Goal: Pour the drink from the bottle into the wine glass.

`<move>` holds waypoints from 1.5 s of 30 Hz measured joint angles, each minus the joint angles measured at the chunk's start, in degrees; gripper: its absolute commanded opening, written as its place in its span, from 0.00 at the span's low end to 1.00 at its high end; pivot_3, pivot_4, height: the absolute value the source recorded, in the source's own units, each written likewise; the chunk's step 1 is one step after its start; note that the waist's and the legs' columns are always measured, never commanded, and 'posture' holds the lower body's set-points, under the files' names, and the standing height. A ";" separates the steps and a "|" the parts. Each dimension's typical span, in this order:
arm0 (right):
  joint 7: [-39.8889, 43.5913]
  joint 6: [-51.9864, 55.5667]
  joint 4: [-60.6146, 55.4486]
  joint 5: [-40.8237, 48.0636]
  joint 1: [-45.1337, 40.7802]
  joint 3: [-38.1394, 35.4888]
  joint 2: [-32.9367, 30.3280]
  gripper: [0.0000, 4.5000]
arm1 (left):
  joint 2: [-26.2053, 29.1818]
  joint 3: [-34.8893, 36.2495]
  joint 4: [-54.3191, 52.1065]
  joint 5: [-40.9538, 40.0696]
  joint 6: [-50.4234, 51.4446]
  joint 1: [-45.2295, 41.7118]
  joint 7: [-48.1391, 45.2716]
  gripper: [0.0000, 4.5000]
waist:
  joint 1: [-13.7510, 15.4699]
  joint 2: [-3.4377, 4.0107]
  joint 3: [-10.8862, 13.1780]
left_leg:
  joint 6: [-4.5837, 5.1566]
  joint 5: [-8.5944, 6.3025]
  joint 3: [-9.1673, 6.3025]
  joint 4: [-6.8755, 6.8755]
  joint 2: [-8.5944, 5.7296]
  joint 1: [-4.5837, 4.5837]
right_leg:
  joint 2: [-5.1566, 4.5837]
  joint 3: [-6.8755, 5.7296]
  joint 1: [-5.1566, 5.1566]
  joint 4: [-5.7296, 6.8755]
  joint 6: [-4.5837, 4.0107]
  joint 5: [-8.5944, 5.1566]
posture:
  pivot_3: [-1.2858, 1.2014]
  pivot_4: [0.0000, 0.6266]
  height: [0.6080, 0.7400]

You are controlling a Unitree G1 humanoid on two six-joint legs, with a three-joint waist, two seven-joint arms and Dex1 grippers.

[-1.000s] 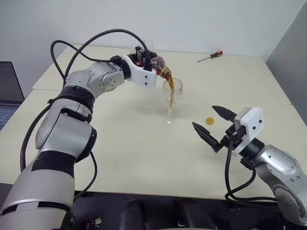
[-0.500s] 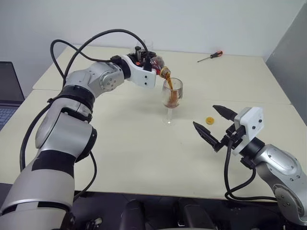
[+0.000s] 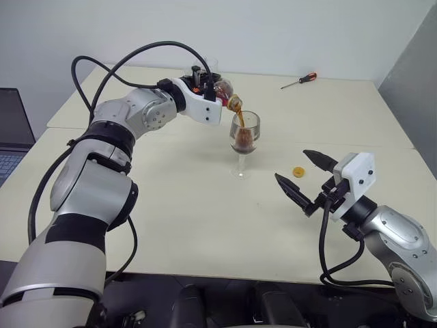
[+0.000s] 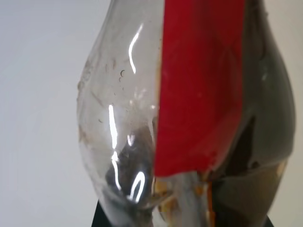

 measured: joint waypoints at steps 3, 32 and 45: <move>0.00 0.00 0.00 -0.01 0.00 0.00 -0.02 1.00 | 0.00 0.00 0.35 0.00 0.09 0.00 0.00 0.18 | 0.00 0.00 0.00 | 0.00 0.00 0.00 0.01 -0.03 0.03 | -0.01 0.00 0.00 0.06 0.00 0.00 | 0.52 0.24 1.00; 0.08 -0.85 2.04 -1.66 -1.75 0.20 0.10 1.00 | -1.86 4.92 0.71 -7.74 0.86 0.30 -8.09 0.18 | -0.17 -0.01 0.00 | 0.01 0.00 -0.03 0.05 -0.57 0.13 | -0.48 -0.01 -0.02 0.48 0.12 -0.08 | 0.52 0.24 1.00; 0.29 2.66 4.91 4.08 -16.87 -0.04 0.51 1.00 | -7.14 31.07 -0.09 -38.81 18.22 10.35 -26.46 0.18 | -0.61 -0.01 0.00 | 0.01 0.01 -0.06 0.07 -0.56 0.25 | -0.44 0.00 -0.01 0.64 0.07 -0.05 | 0.52 0.24 1.00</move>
